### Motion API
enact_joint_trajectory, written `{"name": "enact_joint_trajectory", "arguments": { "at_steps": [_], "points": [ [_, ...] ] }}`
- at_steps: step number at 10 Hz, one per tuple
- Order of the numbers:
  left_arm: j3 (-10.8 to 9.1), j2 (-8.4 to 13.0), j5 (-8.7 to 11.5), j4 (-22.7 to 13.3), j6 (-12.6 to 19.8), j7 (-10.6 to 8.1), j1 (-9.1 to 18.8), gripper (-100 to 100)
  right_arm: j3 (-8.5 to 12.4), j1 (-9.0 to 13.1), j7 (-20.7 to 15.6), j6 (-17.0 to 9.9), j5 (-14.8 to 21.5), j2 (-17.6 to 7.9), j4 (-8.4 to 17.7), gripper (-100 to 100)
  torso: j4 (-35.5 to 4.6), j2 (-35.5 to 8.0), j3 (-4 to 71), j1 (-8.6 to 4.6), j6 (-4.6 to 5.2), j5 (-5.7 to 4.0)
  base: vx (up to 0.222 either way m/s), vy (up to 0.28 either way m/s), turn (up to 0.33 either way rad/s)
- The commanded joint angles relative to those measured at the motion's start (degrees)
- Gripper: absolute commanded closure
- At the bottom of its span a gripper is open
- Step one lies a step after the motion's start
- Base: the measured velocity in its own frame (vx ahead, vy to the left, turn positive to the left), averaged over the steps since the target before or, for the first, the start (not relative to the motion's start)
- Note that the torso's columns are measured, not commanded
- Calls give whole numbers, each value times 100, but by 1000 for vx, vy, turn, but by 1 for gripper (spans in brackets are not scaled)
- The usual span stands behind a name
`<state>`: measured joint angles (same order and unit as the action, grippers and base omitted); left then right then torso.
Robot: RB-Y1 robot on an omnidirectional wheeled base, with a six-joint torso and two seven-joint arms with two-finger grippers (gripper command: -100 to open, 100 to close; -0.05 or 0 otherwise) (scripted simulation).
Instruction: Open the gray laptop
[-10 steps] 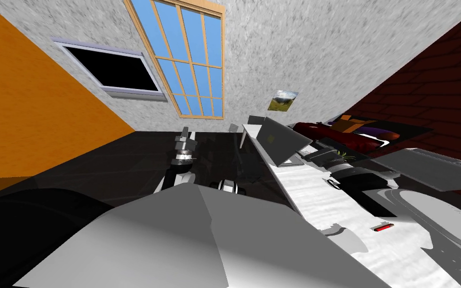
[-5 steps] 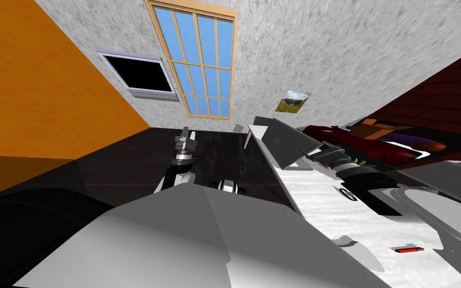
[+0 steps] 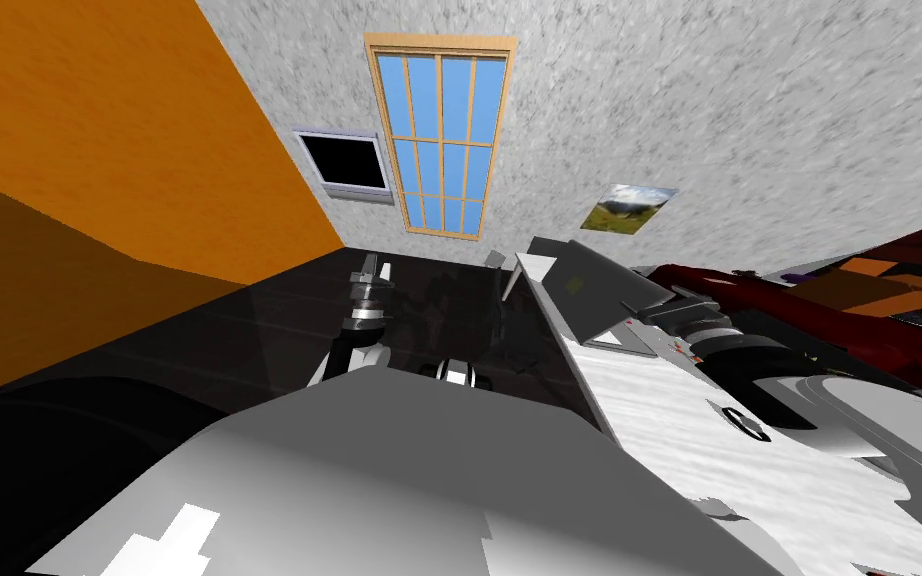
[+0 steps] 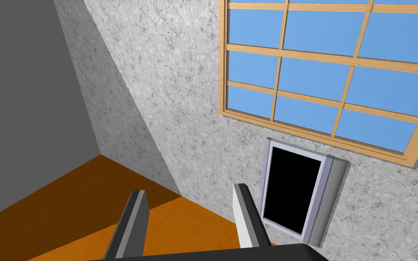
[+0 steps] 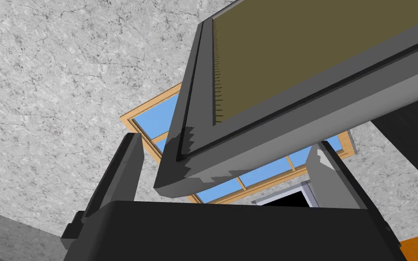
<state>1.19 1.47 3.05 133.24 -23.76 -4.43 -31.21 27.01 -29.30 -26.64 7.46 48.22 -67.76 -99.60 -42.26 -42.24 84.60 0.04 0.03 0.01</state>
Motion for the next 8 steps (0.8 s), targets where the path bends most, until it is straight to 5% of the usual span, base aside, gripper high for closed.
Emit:
{"name": "enact_joint_trajectory", "arguments": {
  "at_steps": [1, 2, 3, 8],
  "points": [
    [0, 0, 0, 0, 0, 0, 0, 0, -7, 3, 106, -278, 15, -111, 332, -100, -2, -6, -5, -10, -3, -3, -131, -21, 302],
    [0, 0, 0, 0, 0, 0, 0, 0, 9, -11, 67, -190, 20, -49, 235, -100, -2, -4, -4, -15, -2, -5, -55, -10, 55],
    [-1, 1, 0, 0, 0, 0, -2, 0, -4, 6, 23, -71, 11, -2, 81, 100, 2, 14, 6, -10, 4, -3, 79, -9, -425],
    [-2, 1, 0, 1, -1, 0, -5, 0, 3, 15, -185, 446, 2, 271, -546, 100, 15, 11, 3, -35, -3, -26, 164, 6, -337]
  ]
}}
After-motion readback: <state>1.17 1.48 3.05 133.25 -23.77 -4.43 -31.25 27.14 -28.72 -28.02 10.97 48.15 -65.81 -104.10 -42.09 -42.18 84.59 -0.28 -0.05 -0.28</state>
